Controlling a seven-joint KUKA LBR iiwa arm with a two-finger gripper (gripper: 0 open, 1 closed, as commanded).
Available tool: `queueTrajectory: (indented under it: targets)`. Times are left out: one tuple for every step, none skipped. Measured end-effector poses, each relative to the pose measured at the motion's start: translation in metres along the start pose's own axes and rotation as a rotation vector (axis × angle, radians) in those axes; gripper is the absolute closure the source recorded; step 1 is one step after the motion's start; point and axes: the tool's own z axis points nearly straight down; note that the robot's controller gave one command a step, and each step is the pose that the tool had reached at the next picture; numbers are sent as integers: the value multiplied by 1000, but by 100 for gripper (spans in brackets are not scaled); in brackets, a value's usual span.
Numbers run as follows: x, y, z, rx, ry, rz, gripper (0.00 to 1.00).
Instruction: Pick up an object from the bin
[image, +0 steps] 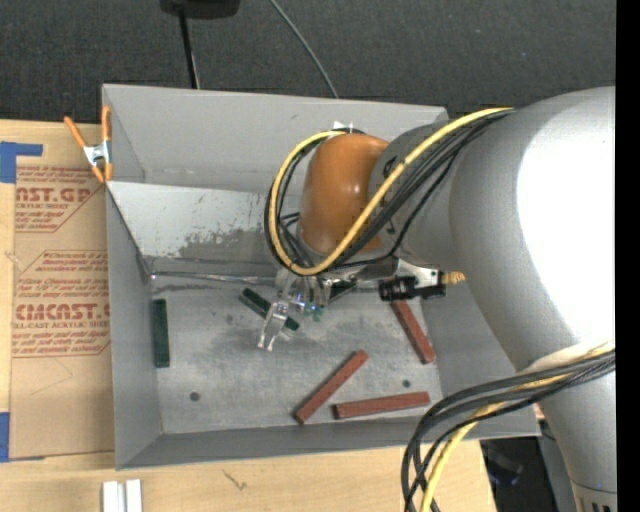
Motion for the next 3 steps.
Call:
queueTrajectory:
  targets:
    - [-5,3,16,-5,-11,-36,100]
    - [-6,3,16,-6,-11,-36,100]
    - [-5,4,-81,4,7,-36,100]
